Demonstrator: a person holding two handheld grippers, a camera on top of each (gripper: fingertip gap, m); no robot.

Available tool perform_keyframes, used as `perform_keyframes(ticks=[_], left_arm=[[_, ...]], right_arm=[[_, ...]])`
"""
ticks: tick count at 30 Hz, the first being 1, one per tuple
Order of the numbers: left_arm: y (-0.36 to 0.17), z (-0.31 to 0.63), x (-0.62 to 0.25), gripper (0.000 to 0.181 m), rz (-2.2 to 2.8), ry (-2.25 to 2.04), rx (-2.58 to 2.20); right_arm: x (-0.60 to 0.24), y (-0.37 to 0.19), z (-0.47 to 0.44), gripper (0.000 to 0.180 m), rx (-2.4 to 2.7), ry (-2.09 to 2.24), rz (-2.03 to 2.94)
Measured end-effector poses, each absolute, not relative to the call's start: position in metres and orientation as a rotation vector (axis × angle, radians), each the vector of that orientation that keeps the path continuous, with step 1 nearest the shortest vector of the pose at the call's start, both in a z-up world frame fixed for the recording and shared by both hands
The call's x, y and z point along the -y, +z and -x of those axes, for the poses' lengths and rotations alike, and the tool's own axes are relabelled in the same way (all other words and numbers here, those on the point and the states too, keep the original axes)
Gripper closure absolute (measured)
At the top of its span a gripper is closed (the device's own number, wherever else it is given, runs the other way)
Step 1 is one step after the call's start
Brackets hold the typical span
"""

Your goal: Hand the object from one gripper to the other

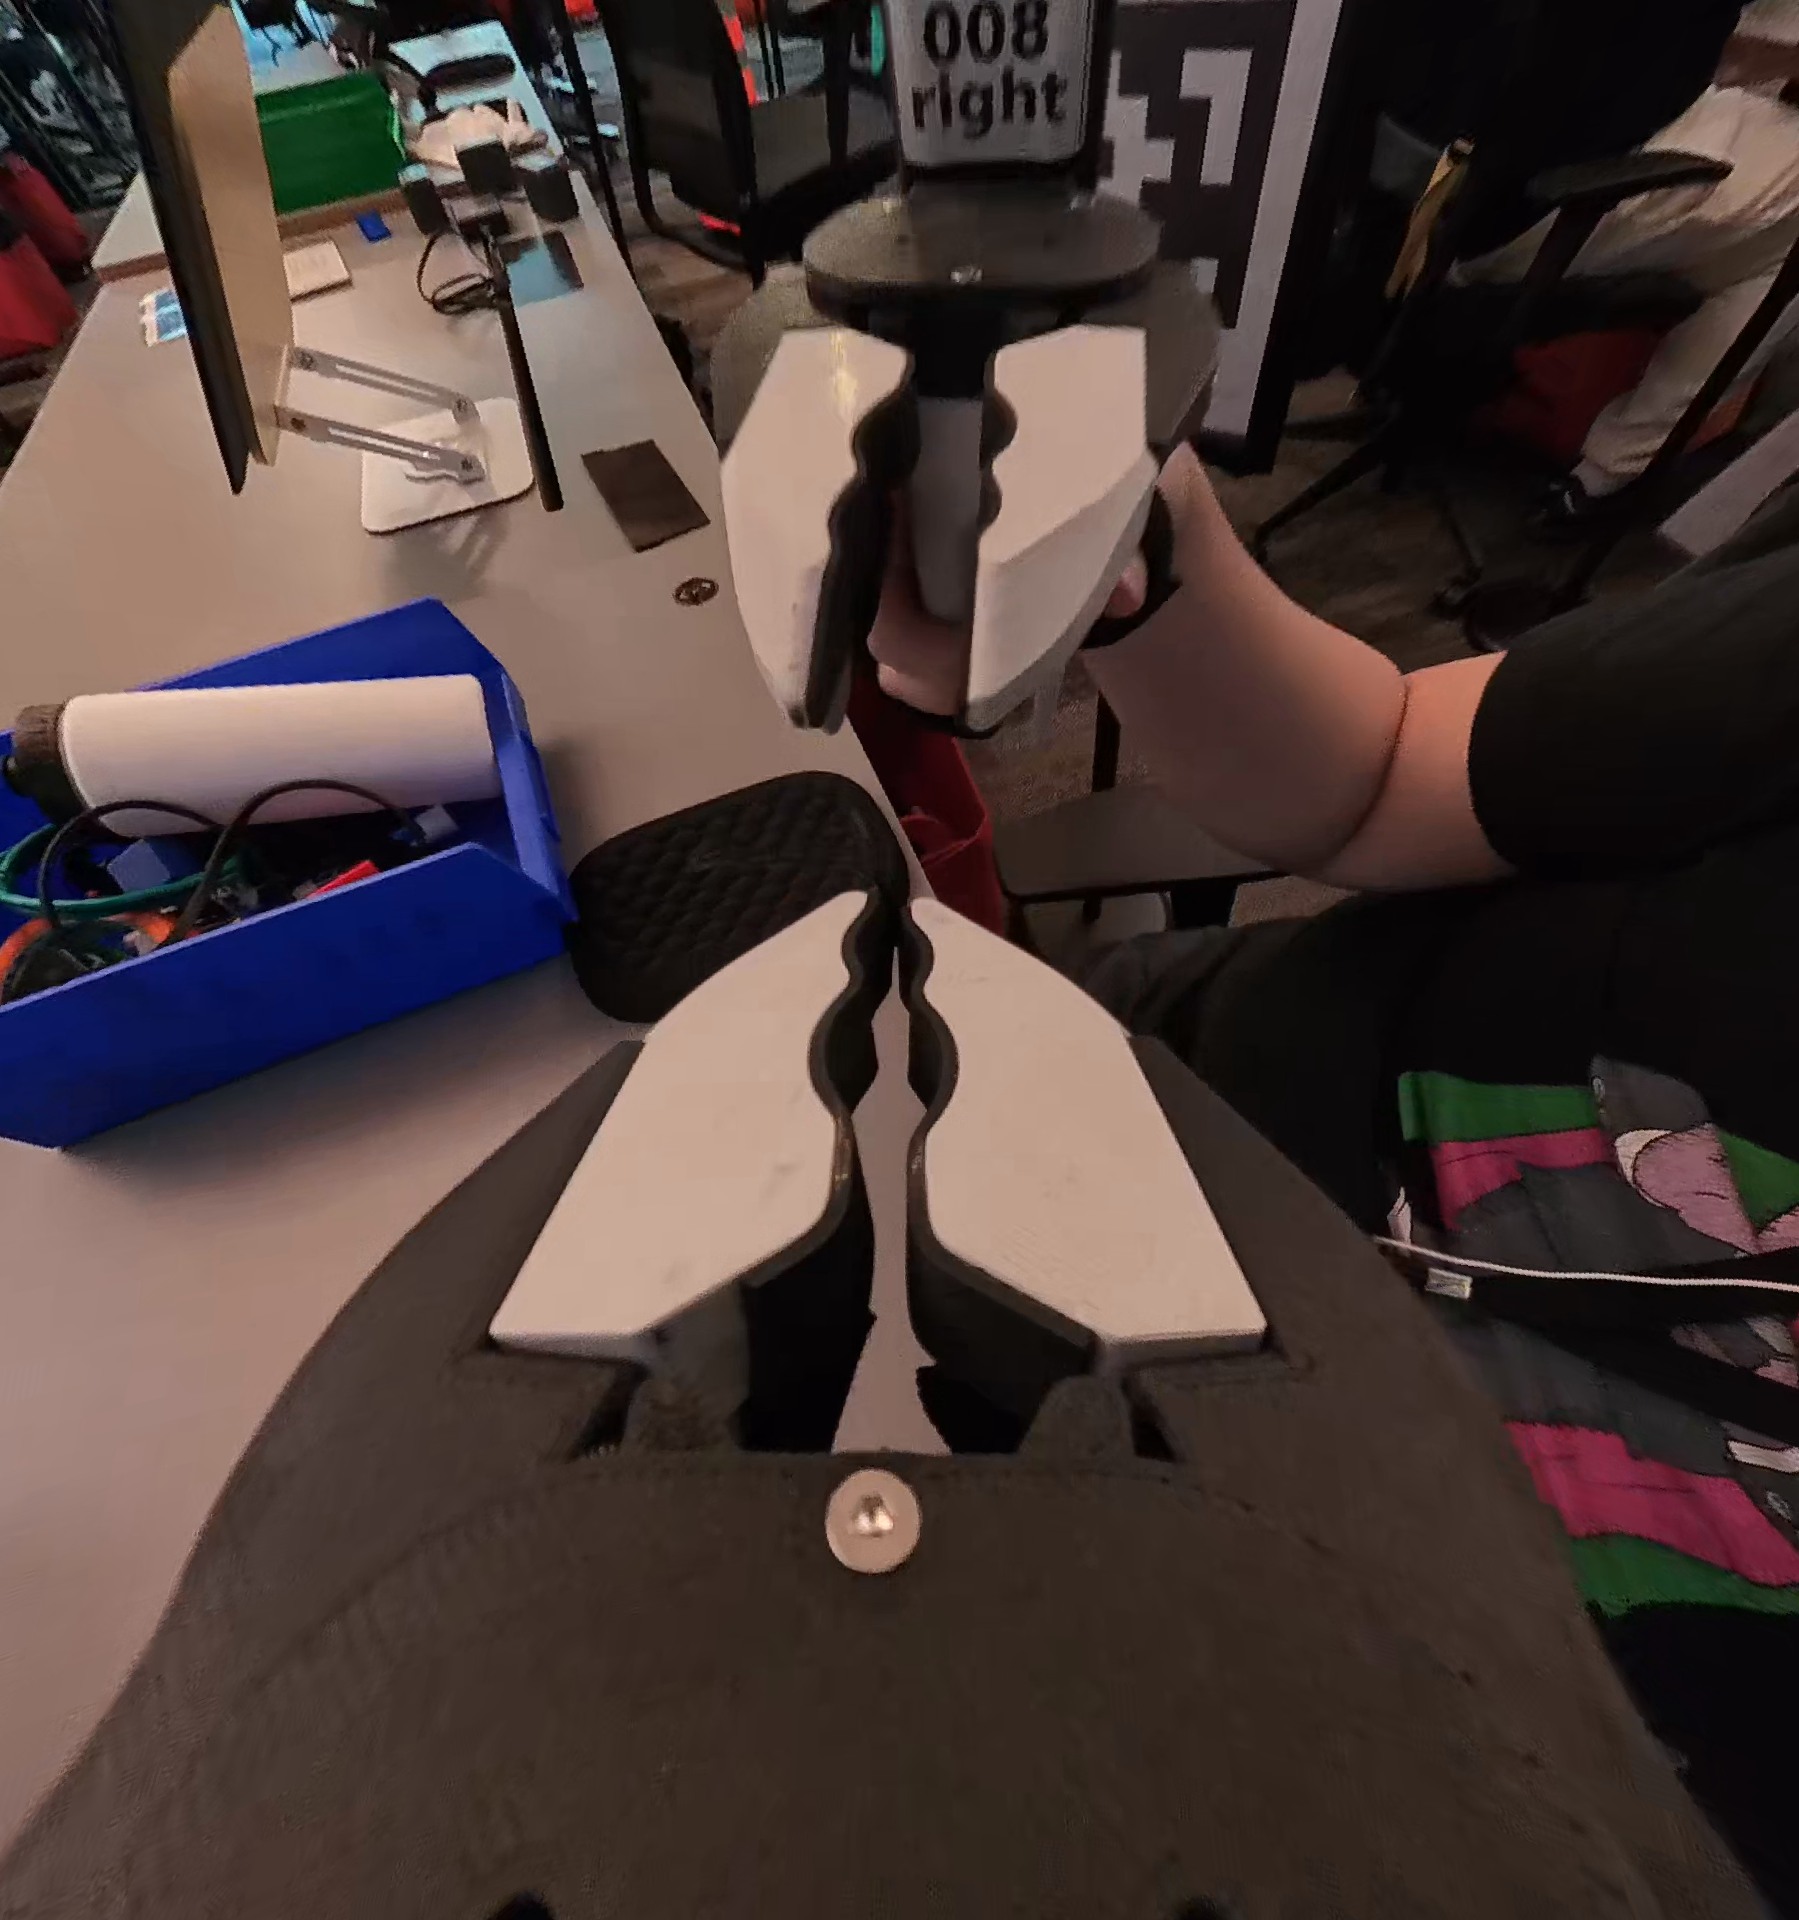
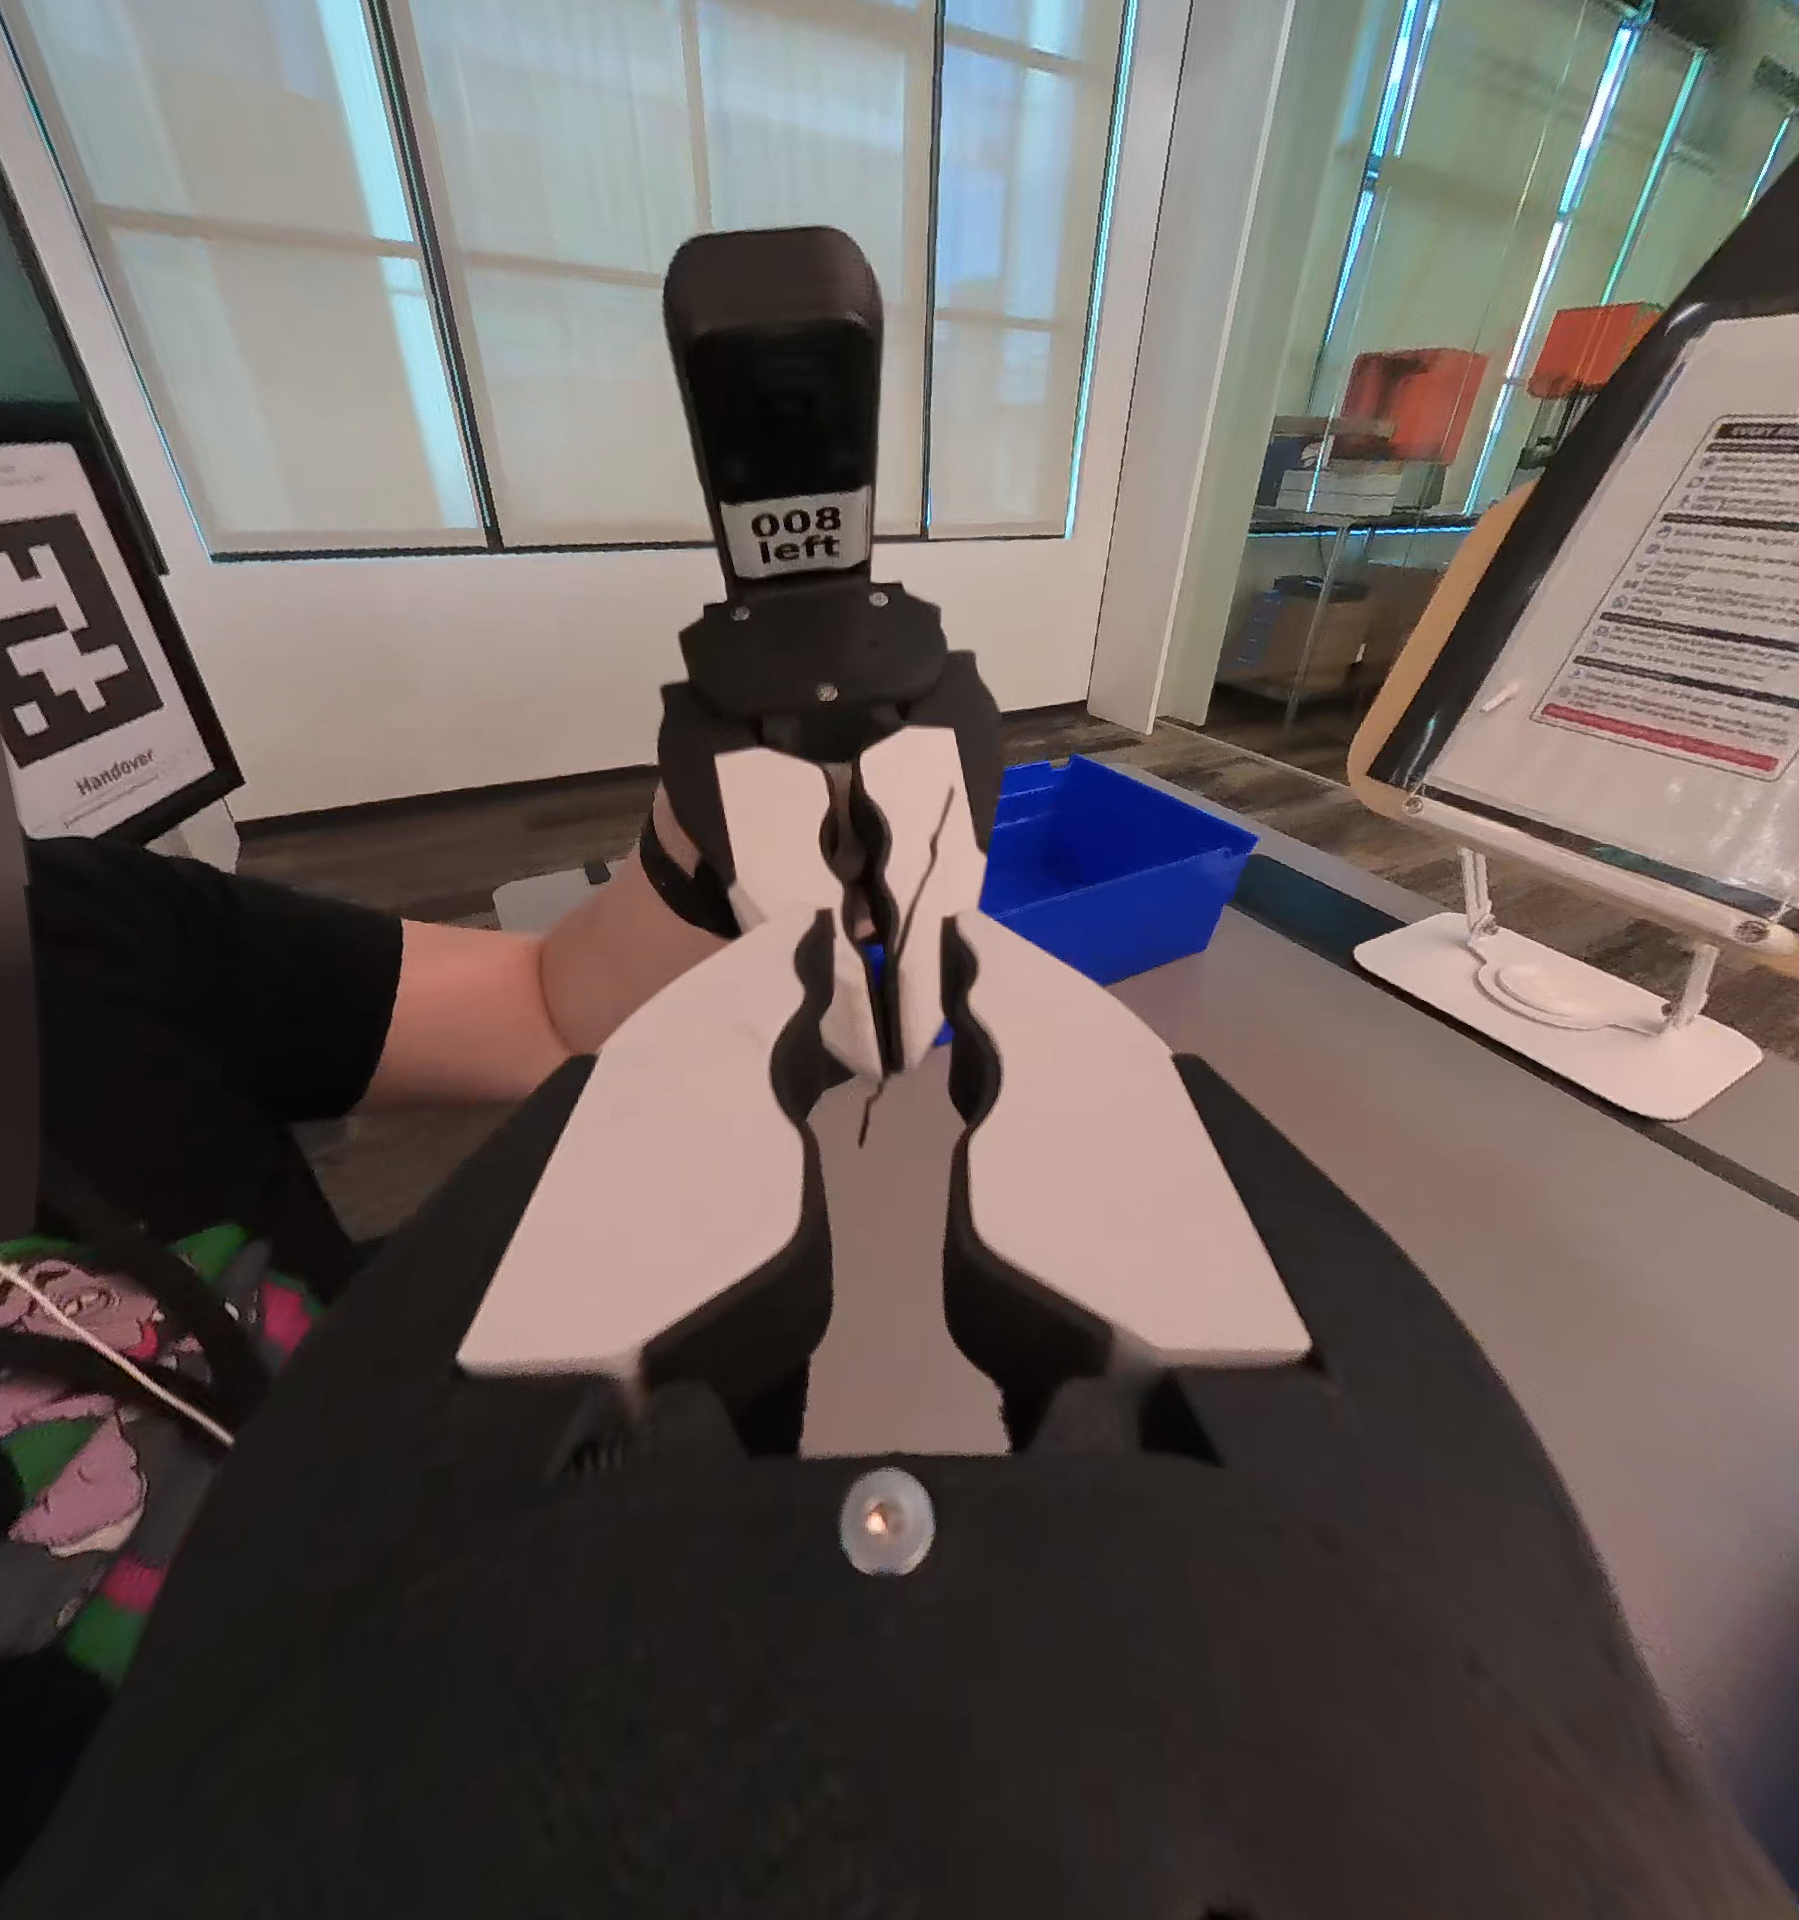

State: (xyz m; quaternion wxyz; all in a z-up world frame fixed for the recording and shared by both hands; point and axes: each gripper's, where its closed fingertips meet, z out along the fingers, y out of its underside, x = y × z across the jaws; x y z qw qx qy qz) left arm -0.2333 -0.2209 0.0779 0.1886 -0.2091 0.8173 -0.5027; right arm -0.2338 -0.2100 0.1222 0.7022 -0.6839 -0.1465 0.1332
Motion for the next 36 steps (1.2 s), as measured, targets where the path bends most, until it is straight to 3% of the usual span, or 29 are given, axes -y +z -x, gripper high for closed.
perform_keyframes(ticks=[6, 12, 13, 15, 16, 22, 25, 31, 36], left_arm=[[0.067, 0.233, 0.225, 0.181, 0.575, -1.338, -2.338], [0.069, 0.233, 0.224, 0.179, 0.539, -1.349, -2.323], [0.075, 0.231, 0.223, 0.174, 0.54, -1.379, -2.282], [0.088, 0.228, 0.22, 0.146, 0.531, -1.429, -2.194], [0.094, 0.228, 0.217, 0.143, 0.502, -1.437, -2.154], [0.124, 0.2, 0.174, 0.146, 0.322, -1.042, -1.708], [0.113, 0.189, 0.173, 0.144, 0.198, -0.799, -1.628], [0.1, 0.195, 0.212, 0.147, 0.033, -0.86, -1.577], [0.117, 0.21, 0.218, 0.168, -0.012, -0.913, -1.489]], right_arm=[[0.192, 0.101, 0.237, 0.161, 0.271, 0.364, 1.627], [0.195, 0.103, 0.24, 0.178, 0.274, 0.494, 1.593], [0.196, 0.11, 0.234, 0.178, 0.223, 0.529, 1.554], [0.203, 0.125, 0.218, 0.178, 0.101, 0.664, 1.429], [0.208, 0.133, 0.209, 0.178, 0.037, 0.764, 1.348], [0.226, 0.137, 0.158, 0.179, -0.253, 1.309, 0.9], [0.216, 0.124, 0.153, 0.178, -0.346, 1.467, 0.799], [0.194, 0.12, 0.185, 0.178, -0.347, 1.65, 0.779], [0.19, 0.123, 0.204, 0.179, -0.321, 1.711, 0.782]])
